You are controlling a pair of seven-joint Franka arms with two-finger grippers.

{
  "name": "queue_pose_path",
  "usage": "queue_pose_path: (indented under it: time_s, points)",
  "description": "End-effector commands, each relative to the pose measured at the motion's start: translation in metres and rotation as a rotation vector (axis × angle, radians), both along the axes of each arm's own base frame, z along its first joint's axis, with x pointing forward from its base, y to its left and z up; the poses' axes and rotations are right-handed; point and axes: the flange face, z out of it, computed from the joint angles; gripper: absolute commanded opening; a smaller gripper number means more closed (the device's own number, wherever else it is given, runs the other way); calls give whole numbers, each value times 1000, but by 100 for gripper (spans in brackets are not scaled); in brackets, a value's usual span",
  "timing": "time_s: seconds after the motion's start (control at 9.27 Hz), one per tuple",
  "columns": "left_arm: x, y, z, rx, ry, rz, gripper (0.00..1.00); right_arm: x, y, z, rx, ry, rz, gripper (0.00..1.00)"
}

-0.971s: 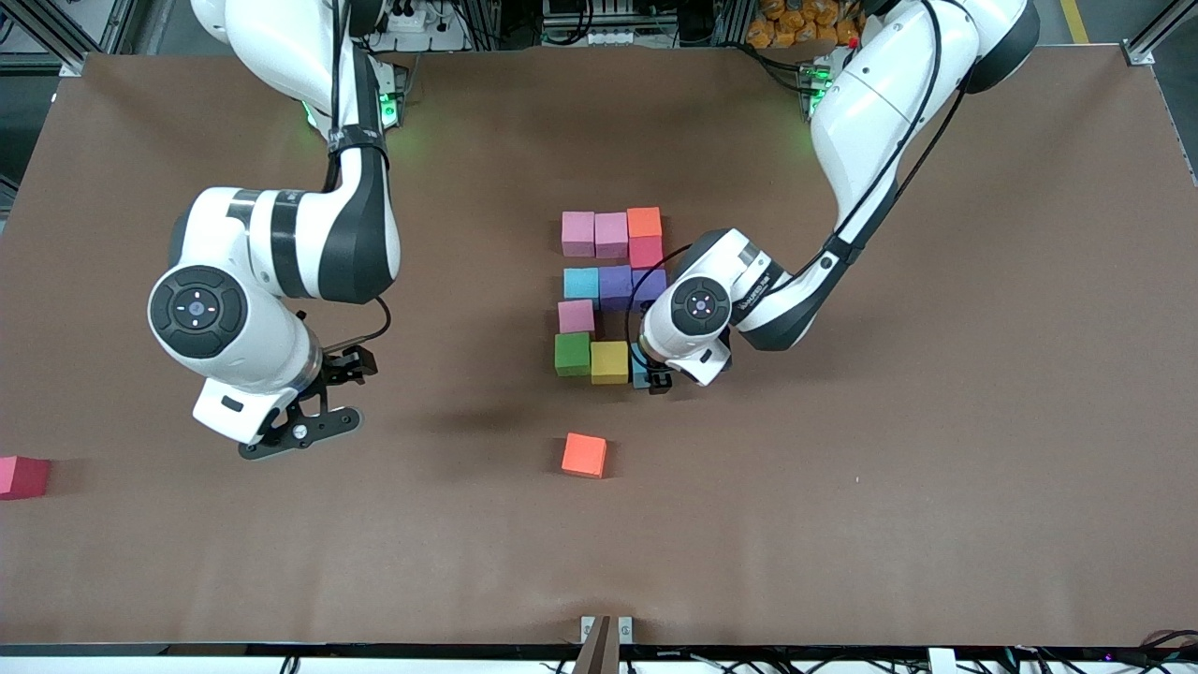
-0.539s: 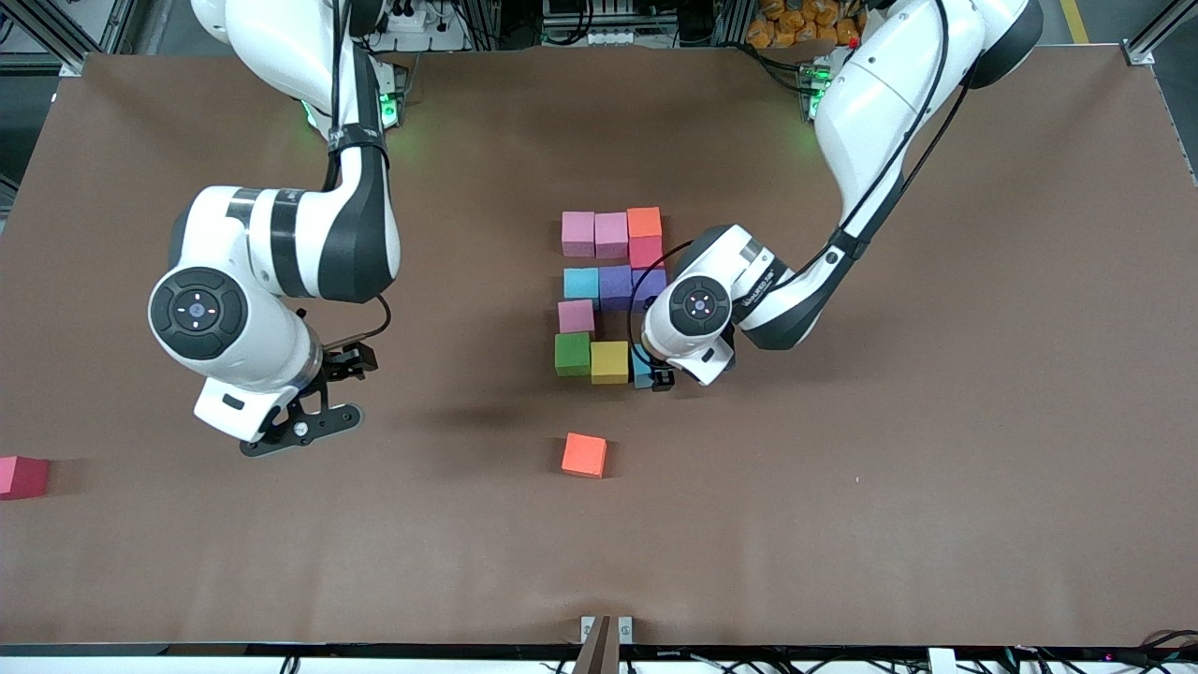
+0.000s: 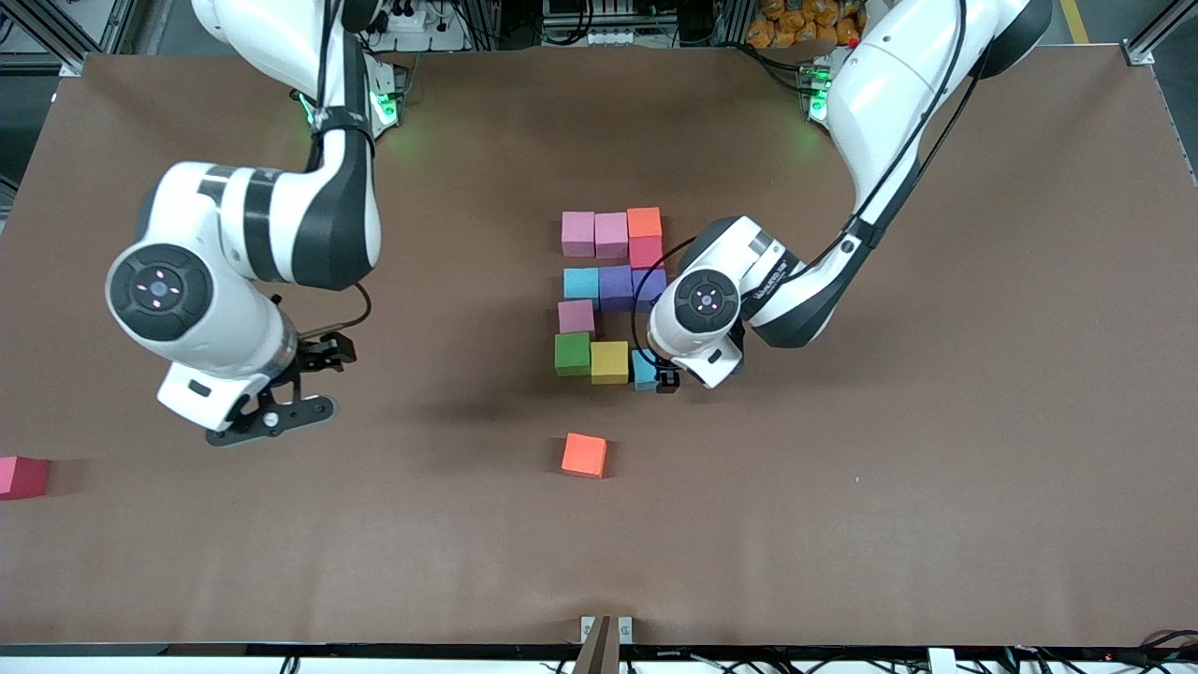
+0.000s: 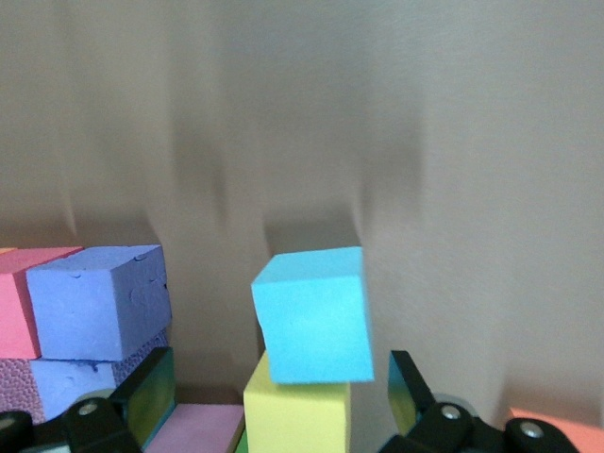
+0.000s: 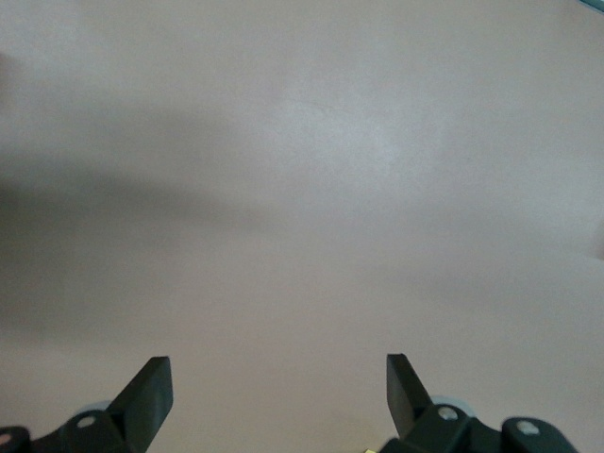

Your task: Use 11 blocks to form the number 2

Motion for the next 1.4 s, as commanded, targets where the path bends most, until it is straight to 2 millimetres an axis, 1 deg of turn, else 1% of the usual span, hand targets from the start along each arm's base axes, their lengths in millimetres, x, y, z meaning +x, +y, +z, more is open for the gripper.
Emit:
queue_pose_path:
  time_s: [0.0, 0.11, 0.22, 0.32, 0.43, 0.54, 0.65, 0.75, 0.86, 0.97, 1.08, 1.19, 1.29]
  points:
    - [24, 44, 51, 44, -89, -74, 100, -12, -1, 32, 82, -13, 15, 100]
    - [39, 71, 67, 42, -112, -102, 100, -13, 0, 35, 140, -9, 7, 100]
    - [50, 93, 79, 43, -125, -156, 100, -14, 4, 37, 127, -18, -18, 100]
    - [62, 118, 90, 43, -142, -219, 100, -17, 7, 46, 77, -37, -12, 100]
    - [75, 151, 104, 42, -161, -257, 100, -24, 6, 58, 79, -44, -17, 100]
    - [86, 187, 121, 43, -174, -317, 100, -27, -10, 75, 103, -54, -34, 100]
    - [96, 214, 129, 43, -190, -352, 100, -28, -32, 90, 127, -70, -54, 100]
    - [109, 239, 145, 43, -224, -381, 100, -32, -56, 108, 152, -86, -78, 100]
    - [111, 267, 156, 58, -217, -428, 100, -37, -82, 124, 167, -93, -105, 100]
    - [106, 291, 177, 69, -197, -514, 100, -44, -100, 139, 186, -104, -123, 100]
    - [98, 309, 198, 78, -174, -596, 100, -51, -111, 148, 181, -100, -132, 100]
    - [89, 322, 215, 73, -158, -692, 100, -57, -119, 159, 154, -116, -130, 100]
    - [76, 326, 222, 53, -93, -799, 100, -64, -119, 172, 121, -142, -114, 100]
